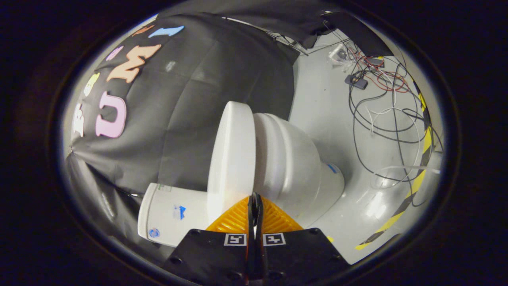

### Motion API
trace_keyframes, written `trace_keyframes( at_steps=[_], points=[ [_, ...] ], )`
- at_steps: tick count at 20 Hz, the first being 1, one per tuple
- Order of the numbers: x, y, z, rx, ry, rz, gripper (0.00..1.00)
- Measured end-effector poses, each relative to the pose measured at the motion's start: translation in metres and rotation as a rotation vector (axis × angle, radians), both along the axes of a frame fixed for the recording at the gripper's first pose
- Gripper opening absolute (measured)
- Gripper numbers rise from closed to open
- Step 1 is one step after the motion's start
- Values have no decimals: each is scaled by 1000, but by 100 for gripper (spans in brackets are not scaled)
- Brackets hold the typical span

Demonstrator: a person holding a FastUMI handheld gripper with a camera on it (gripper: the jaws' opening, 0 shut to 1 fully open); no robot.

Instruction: Open the toilet lid.

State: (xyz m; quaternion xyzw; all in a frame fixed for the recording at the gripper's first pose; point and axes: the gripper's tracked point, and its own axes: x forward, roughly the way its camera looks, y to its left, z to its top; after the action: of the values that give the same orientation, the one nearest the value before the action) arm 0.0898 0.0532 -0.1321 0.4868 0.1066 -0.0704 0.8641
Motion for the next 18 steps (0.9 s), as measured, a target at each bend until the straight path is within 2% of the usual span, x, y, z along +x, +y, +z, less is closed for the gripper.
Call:
trace_keyframes(
  at_steps=[6,12,18],
  points=[
    [-3,22,58,-188,-12,15,1],
    [-6,44,95,-228,-65,-2,1],
    [-7,59,114,-310,-75,18,1]
  ],
)
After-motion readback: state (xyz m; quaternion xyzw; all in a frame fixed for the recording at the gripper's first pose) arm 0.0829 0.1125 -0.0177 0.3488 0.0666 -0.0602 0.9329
